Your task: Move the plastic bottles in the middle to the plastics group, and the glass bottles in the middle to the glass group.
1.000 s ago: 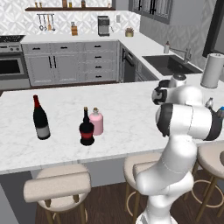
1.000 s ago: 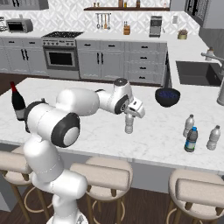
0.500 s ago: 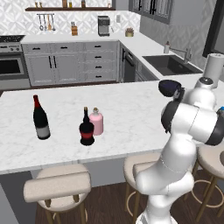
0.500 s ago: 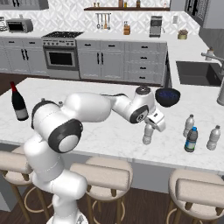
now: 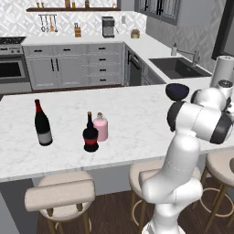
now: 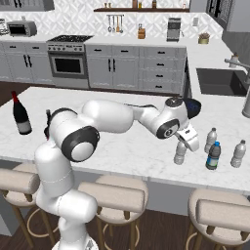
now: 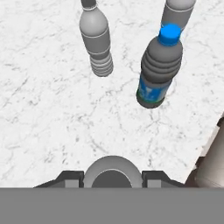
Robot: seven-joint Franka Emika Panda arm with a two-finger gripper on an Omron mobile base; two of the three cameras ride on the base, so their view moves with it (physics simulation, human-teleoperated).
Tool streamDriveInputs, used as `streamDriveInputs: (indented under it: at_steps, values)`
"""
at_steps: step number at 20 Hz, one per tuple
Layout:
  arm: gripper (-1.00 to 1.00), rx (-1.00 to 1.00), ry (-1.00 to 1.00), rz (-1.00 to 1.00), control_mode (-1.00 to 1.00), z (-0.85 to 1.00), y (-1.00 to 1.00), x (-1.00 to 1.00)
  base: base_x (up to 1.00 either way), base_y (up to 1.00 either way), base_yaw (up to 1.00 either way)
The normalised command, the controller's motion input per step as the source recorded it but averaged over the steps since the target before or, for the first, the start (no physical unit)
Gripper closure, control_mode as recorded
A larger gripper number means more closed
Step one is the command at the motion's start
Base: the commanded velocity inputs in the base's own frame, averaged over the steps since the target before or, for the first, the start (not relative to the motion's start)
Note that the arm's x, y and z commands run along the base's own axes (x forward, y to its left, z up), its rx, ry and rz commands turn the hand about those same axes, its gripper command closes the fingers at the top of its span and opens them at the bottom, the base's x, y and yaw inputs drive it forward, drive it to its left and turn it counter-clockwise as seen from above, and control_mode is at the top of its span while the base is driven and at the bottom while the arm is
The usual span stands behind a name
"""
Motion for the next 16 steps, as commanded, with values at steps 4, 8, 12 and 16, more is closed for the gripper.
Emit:
streamDriveInputs:
  at_steps: [4, 8, 12, 16]
  values:
    - [1.00, -0.02, -0.01, -0.17, -1.00, -0.01, -0.32, 0.15, 0.00, 0.00, 0.00]
    - [1.00, 0.00, -0.03, -0.07, -1.00, -0.06, -0.47, 0.10, 0.00, 0.00, 0.00]
    - [1.00, 0.00, -0.03, -0.07, -1.00, -0.01, -0.43, 0.25, 0.00, 0.00, 0.00]
    - [1.00, 0.00, -0.02, -0.03, -1.00, 0.00, -0.19, 0.14, 0.00, 0.00, 0.00]
